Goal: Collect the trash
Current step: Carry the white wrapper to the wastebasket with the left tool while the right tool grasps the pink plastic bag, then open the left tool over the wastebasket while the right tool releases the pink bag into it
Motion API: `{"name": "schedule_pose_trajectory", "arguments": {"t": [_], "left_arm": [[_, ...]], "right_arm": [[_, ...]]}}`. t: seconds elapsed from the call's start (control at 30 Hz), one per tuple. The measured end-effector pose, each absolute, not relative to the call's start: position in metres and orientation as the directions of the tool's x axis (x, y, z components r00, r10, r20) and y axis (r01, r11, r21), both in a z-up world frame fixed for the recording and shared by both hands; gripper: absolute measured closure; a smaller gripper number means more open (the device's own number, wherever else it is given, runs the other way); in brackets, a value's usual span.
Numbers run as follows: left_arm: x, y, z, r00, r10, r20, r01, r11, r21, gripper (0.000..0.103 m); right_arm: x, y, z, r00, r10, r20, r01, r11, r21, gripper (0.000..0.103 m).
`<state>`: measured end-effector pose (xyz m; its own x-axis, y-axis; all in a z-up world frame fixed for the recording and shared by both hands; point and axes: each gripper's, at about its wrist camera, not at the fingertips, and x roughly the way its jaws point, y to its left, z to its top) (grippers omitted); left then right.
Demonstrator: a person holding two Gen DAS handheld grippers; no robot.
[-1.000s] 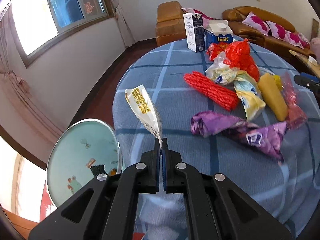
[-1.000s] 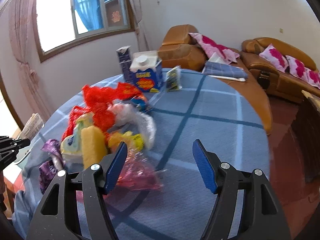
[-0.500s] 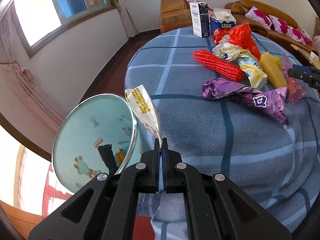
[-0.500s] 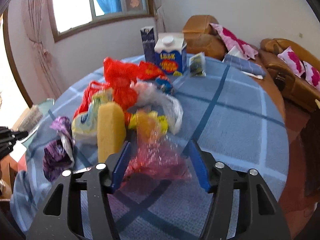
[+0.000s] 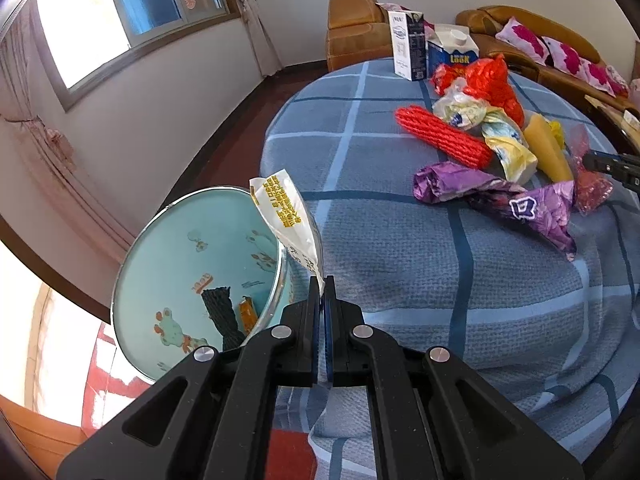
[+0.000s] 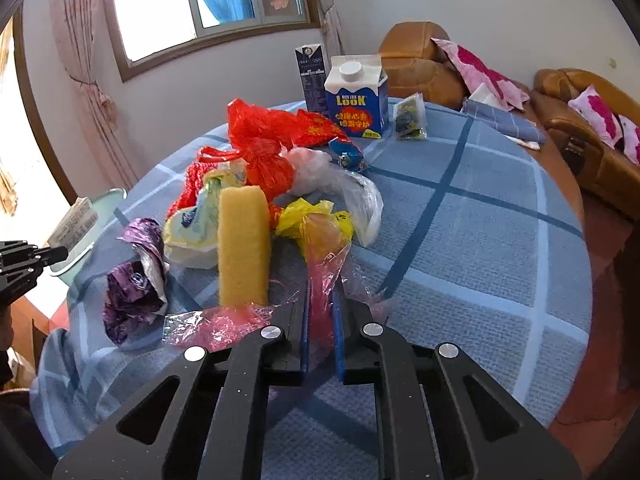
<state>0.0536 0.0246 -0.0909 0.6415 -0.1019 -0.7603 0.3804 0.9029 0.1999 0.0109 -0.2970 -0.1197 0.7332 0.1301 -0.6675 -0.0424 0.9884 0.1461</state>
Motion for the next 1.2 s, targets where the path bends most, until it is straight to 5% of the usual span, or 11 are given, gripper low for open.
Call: {"name": "schedule_pose_trajectory", "arguments": {"t": [0.57,1.2], "left_arm": [[0.088,0.09,-0.086,0.679,0.049,-0.732,0.194,0.95,0.244,0.101],[0.112,0.134,-0.085,0.654,0.166,-0.738,0.087,0.953,0.291,0.101]], "right_arm": [[0.08,-0.231,-0.052,0.82,0.126,-0.558,-0.06,0.989,0.135,0.094],[0.166,-0.08,-0.061,0.764,0.241,-0.599,-0.274,0.961,0.037,0.093]]}}
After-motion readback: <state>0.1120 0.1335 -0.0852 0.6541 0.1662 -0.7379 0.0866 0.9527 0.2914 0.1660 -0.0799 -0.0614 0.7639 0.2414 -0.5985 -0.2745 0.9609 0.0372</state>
